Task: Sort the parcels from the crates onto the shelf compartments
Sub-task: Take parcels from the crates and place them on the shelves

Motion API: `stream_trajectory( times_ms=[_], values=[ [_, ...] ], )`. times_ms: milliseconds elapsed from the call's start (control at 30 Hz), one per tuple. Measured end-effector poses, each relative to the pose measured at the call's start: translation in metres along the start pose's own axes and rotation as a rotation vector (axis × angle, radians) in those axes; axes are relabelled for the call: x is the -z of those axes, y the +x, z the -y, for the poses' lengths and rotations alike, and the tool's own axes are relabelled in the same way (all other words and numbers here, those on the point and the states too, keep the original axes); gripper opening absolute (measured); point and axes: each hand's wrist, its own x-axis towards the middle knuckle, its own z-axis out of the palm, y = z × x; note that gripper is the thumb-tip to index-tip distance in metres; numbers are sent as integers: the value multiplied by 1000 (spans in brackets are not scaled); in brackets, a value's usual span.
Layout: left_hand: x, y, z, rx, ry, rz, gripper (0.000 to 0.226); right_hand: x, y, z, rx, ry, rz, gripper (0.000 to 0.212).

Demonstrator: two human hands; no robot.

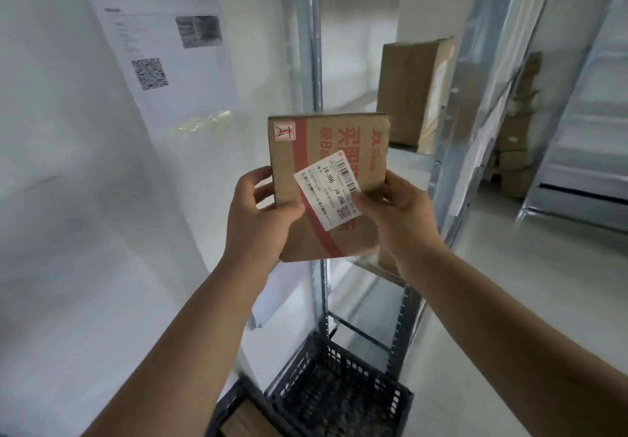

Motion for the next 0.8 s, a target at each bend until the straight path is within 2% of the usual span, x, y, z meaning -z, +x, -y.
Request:
stream_trajectory(
  times_ms=[533,700,800],
  values=[
    [-272,-139,-26,41,-110,166,53,306,-31,-16,-36,3,-155,43],
    [-344,-159,-36,66,-114,216,59,381,-31,-18,-51,9,-230,47],
    [-381,-161,-38,56,-100,265,54,417,-25,-20,-64,-1,-270,46]
  ],
)
